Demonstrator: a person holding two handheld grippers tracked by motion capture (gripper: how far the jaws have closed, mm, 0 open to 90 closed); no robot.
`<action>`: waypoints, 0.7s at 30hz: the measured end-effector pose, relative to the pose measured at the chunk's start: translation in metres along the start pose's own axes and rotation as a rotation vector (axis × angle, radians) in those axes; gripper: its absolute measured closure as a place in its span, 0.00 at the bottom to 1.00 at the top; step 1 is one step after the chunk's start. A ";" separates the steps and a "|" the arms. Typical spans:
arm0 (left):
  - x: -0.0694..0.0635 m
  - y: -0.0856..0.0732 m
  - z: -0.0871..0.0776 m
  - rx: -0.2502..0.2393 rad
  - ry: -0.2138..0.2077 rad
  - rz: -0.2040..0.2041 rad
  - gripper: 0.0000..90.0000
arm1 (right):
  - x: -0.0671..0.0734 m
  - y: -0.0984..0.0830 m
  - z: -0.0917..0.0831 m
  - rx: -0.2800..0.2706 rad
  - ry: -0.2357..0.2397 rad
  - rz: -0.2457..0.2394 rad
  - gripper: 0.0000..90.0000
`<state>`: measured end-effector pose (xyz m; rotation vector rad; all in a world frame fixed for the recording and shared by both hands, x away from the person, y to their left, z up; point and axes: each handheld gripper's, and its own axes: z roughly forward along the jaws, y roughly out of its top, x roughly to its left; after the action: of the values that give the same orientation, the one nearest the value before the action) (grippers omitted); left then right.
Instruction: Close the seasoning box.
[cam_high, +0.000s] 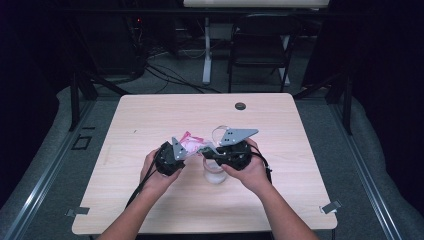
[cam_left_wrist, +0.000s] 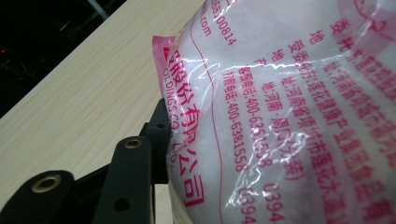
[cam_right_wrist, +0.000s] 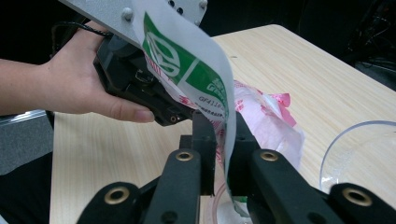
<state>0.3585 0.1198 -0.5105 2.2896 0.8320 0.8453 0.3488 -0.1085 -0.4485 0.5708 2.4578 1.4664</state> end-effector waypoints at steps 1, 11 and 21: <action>0.000 0.000 0.000 -0.002 0.001 -0.001 0.64 | 0.000 0.000 0.000 -0.001 0.000 0.003 0.96; 0.000 0.000 -0.002 -0.007 0.018 0.030 0.64 | 0.001 0.000 0.000 -0.006 0.008 0.015 0.98; -0.002 -0.001 -0.005 -0.007 0.061 0.078 0.64 | 0.000 -0.003 0.000 -0.003 0.024 0.031 0.98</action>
<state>0.3534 0.1199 -0.5090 2.3139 0.7689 0.9551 0.3484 -0.1096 -0.4510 0.5969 2.4746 1.4972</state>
